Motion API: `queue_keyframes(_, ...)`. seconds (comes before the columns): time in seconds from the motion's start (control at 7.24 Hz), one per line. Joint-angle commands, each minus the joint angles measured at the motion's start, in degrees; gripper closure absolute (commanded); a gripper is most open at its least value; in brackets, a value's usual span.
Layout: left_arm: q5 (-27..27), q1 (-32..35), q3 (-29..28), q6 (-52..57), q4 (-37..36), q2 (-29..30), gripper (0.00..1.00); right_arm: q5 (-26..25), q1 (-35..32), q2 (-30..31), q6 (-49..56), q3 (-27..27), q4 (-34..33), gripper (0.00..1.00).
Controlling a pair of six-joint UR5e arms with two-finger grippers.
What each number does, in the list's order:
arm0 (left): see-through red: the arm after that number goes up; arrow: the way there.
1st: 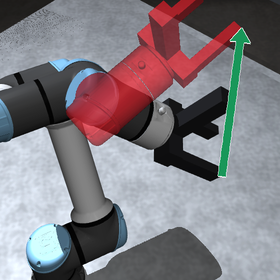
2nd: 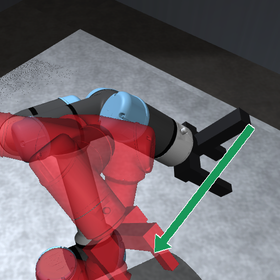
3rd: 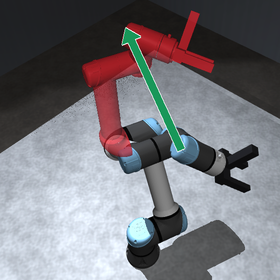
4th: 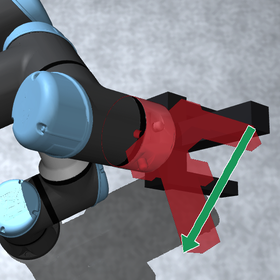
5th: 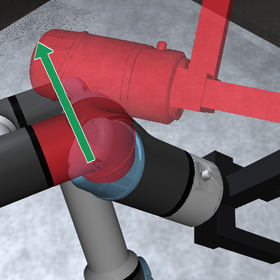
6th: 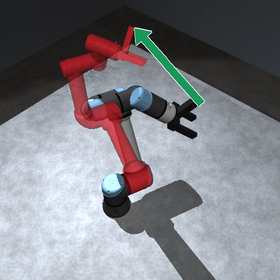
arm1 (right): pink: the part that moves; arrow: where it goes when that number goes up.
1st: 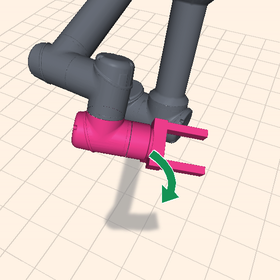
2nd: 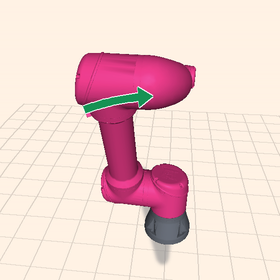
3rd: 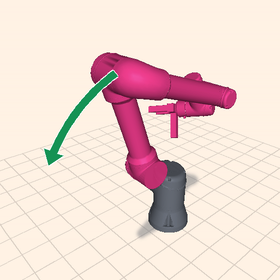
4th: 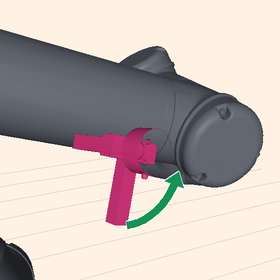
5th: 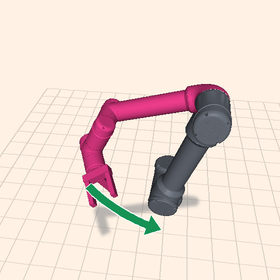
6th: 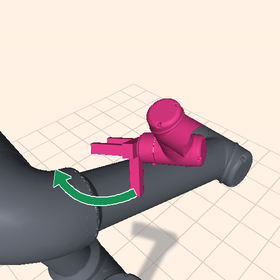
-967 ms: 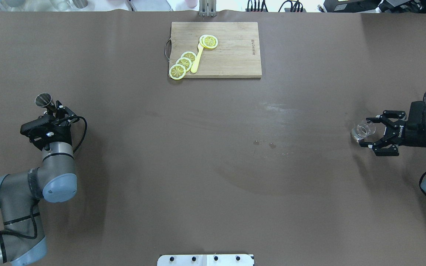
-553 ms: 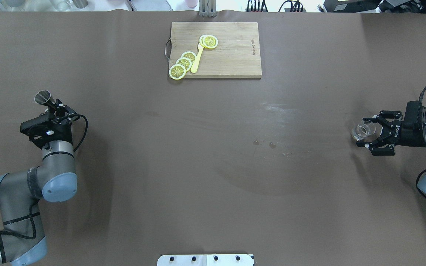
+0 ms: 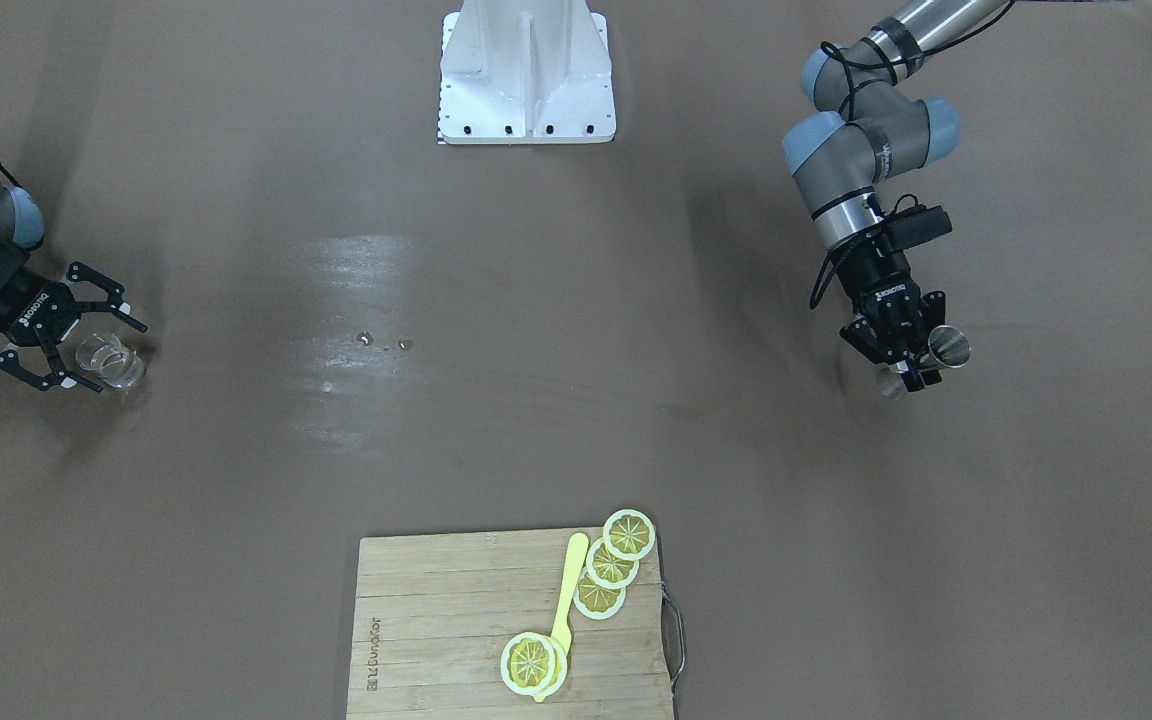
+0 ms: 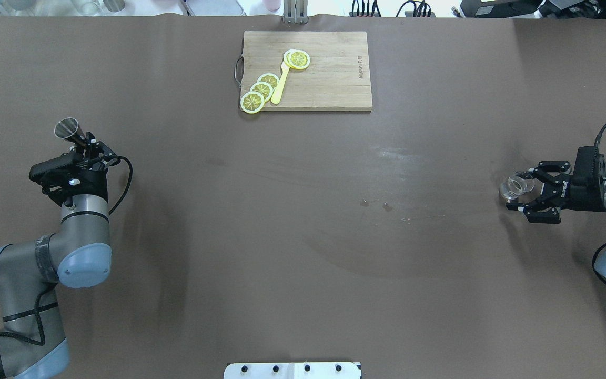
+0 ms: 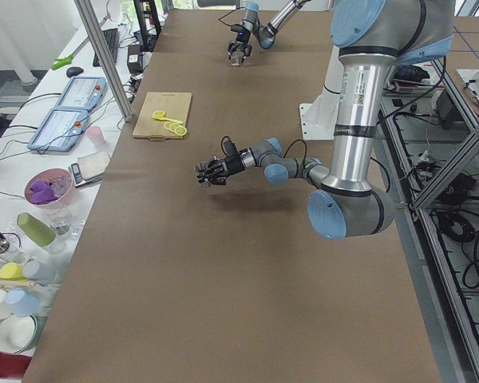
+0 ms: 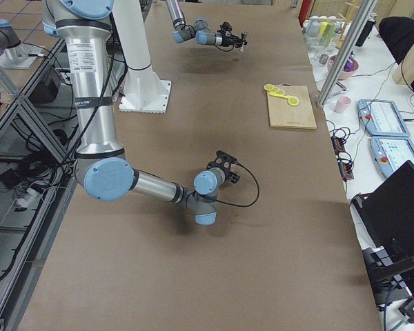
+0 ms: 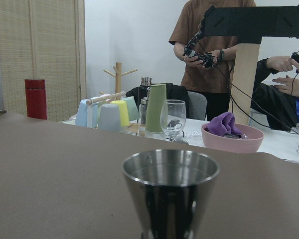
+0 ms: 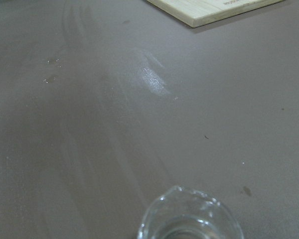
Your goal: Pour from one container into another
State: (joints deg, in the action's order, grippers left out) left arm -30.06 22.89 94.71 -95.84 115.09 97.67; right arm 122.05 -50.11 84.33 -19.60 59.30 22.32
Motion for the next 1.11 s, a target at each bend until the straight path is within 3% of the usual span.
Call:
queue_keyframes(0.0,-2.53,-0.04,1.96,8.54,0.13,1.81,1.00,0.03,0.01,0.04,0.00,0.02,0.00,0.45)
queue_keyframes(0.14,-4.38,-0.04,3.18,9.34,-0.04,3.21,1.00,0.03,0.01,-0.04,0.00,0.02,0.00,0.54)
queue_keyframes(0.28,-6.66,0.05,3.37,13.27,0.30,5.05,1.00,0.03,0.01,0.04,0.00,0.11,0.00,0.71)
queue_keyframes(0.55,-8.79,0.05,4.07,18.97,0.22,8.30,1.00,0.12,0.01,0.04,0.00,0.29,0.00,0.80)
queue_keyframes(0.83,-9.66,0.83,4.51,30.03,0.48,10.68,1.00,0.38,0.01,-0.04,0.17,1.16,0.52,1.00)
queue_keyframes(0.97,-13.32,1.36,6.17,35.32,1.53,11.22,1.00,0.73,0.01,0.13,0.52,1.60,0.70,1.00)
